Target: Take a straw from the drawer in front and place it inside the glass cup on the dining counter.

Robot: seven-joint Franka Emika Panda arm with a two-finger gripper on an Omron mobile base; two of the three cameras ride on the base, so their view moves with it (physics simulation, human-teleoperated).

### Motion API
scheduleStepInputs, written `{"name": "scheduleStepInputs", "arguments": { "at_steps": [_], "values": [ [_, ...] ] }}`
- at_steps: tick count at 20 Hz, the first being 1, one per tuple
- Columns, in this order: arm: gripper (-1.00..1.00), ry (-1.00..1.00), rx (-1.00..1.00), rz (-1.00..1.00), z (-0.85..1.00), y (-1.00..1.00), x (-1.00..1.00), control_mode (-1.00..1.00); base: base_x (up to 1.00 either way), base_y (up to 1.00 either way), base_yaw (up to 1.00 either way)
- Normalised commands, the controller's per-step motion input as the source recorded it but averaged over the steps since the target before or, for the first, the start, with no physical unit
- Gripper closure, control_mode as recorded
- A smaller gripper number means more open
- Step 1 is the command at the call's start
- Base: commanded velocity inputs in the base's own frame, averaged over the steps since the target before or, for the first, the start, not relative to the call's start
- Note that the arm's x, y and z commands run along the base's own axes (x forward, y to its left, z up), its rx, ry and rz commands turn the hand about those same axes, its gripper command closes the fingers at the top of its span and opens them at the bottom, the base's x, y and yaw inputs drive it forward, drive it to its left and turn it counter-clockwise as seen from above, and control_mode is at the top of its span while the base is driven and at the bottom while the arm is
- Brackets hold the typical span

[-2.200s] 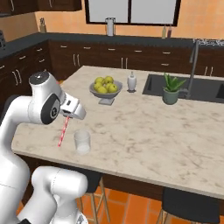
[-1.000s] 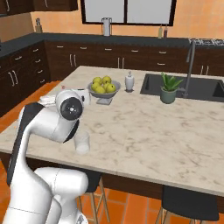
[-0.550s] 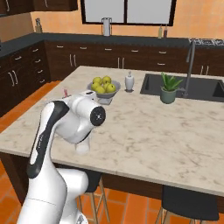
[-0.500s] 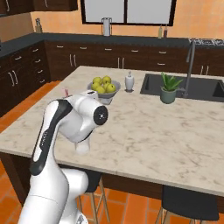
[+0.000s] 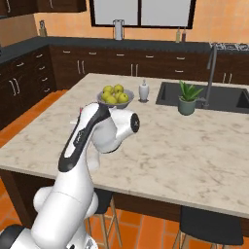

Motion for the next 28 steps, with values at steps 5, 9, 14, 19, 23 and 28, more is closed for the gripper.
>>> {"name": "scheduleStepInputs", "arguments": {
  "at_steps": [5,9,14,19,23,28],
  "values": [
    [1.0,0.0,0.0,0.16,-0.34,0.0,0.07,-1.0,0.0,0.0,0.0],
    [1.0,0.0,0.0,0.14,-0.32,0.0,0.15,-1.0,0.0,0.0,0.0],
    [1.0,-0.01,0.0,0.12,-0.21,0.02,0.33,-1.0,0.0,0.0,0.0],
    [1.0,-0.01,0.0,0.09,-0.18,0.02,0.36,-1.0,0.0,0.0,0.0],
    [1.0,0.0,0.0,0.05,-0.28,0.0,0.21,-1.0,0.0,0.0,0.0],
    [1.0,0.0,0.0,0.05,-0.25,0.0,0.17,-1.0,0.0,0.0,0.0]
  ]
}}
